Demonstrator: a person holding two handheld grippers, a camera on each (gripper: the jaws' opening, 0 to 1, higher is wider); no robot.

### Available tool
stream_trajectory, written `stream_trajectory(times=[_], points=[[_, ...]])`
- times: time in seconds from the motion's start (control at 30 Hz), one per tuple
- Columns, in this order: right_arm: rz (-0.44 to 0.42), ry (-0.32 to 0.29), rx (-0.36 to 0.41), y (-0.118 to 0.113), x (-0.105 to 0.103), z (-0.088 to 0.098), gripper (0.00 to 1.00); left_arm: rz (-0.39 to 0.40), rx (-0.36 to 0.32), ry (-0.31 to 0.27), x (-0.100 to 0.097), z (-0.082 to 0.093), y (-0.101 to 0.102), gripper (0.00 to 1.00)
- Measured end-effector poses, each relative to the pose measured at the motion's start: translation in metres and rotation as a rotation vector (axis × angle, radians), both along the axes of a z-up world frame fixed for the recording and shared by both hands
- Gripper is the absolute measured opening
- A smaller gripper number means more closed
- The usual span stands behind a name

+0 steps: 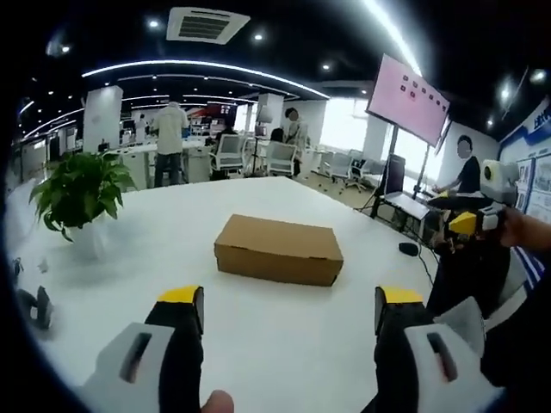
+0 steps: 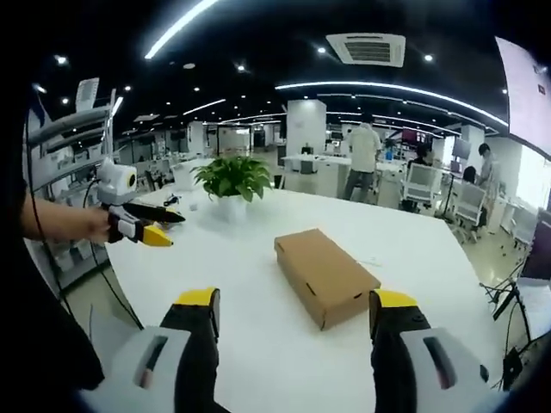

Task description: Operate the shoe box by opening the lid, removing the specified soft item, and placing it in the target area until the item is outside and the box remains undamaged.

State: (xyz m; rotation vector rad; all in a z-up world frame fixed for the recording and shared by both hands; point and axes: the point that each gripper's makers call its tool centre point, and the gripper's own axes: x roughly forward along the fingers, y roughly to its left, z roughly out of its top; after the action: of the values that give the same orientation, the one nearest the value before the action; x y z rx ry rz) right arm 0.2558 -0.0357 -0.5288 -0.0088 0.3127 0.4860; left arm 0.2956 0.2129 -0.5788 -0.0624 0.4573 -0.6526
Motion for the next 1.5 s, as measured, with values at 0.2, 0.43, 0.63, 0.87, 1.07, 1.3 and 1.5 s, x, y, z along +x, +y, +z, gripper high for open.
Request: stream_trajectory(times=[0.2,0.43,0.63,0.87,1.07,1.3,1.5], points=[[-0.039,-0.052,0.115,0.002,0.007,0.009,0.92,0.068,-0.14,0.008,0.006,0.008,0.004,0.99],[-0.039,-0.15,0.164,0.008,0.017,0.026,0.83,0.021,-0.113,-0.009,0.008,0.011,0.003,0.99],[-0.03,-0.074,-0.009,0.004,0.022,0.006,0.78,0.026,-0.07,-0.001,0.016,0.01,0.011,0.92],[-0.003,-0.039,-0.016,0.003,0.021,-0.008,0.79,0.033,-0.073,-0.027,0.027,0.017,0.013,0.95],[-0.067,0.04,0.093,0.003,0.036,-0.014,0.84,-0.082,-0.109,-0.169,0.036,0.032,0.0,0.85],[-0.027,0.01,-0.128,-0.001,0.054,-0.029,0.81,-0.097,-0.039,-0.109,0.044,0.01,-0.009,0.93],[0.017,0.018,-0.2,-0.012,0.073,-0.053,0.77,-0.088,0.015,-0.175,0.069,0.008,-0.019,0.89]])
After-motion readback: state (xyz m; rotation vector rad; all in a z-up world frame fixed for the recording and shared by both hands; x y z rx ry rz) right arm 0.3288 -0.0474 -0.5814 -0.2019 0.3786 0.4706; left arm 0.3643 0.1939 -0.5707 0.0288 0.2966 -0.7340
